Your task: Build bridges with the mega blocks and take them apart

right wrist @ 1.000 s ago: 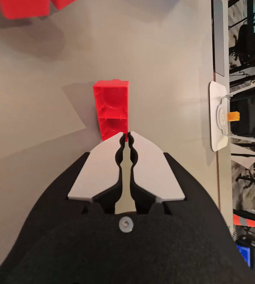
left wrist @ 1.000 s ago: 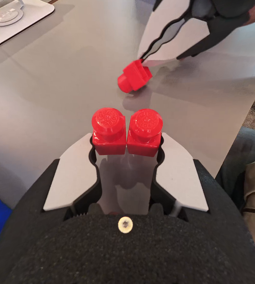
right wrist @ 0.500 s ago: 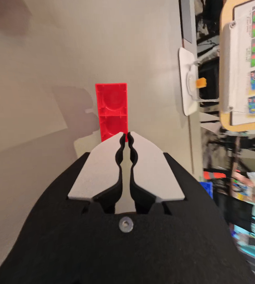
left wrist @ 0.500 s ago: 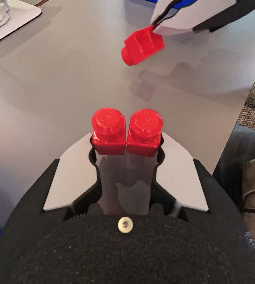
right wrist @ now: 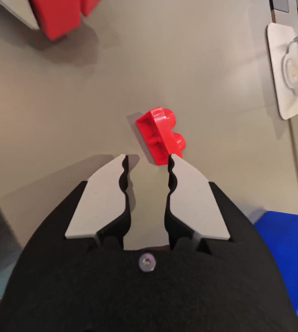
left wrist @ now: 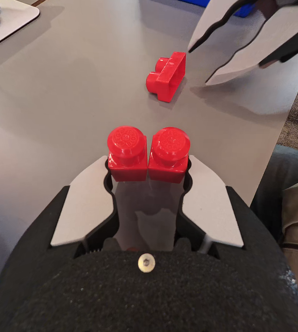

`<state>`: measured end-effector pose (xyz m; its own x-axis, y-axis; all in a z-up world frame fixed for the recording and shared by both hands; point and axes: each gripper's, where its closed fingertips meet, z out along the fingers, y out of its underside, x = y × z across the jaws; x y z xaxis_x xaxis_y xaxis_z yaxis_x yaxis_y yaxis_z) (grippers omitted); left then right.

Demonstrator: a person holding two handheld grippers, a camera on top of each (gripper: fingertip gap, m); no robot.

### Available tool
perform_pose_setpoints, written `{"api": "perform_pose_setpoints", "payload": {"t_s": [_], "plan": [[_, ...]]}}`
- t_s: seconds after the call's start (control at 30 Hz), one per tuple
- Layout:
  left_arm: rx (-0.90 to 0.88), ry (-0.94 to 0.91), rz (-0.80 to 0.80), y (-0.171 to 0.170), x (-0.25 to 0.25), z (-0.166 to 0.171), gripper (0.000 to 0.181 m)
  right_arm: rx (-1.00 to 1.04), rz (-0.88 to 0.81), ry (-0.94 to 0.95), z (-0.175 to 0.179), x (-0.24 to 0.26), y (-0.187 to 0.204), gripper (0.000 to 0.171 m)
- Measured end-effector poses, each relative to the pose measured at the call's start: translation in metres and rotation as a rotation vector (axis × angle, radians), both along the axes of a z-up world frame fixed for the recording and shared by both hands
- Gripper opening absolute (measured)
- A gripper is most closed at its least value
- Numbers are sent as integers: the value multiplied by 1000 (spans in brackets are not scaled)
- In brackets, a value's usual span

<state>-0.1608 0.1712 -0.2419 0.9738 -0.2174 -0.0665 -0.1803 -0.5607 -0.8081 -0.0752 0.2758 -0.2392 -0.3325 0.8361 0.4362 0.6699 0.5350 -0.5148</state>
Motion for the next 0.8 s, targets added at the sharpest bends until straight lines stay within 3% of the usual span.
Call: {"api": "perform_pose_setpoints", "payload": {"t_s": [0.13, 0.3, 0.43, 0.6, 0.8], "plan": [[-3, -9, -5, 0, 1, 0, 78, -309, -94, -2, 25, -3, 15, 63], [-9, 4, -12, 0, 4, 1, 77, -611, -198, -121, 17, -20, 30, 76], [-1, 4, -25, 0, 7, 4, 78, -648, -202, -217, 8, -22, 28, 77], [-16, -4, -16, 0, 7, 3, 78, -773, -355, -244, 9, -24, 24, 86], [-32, -2, 7, -1, -1, 9, 78, -591, -532, -126, 0, -30, 21, 94]]}}
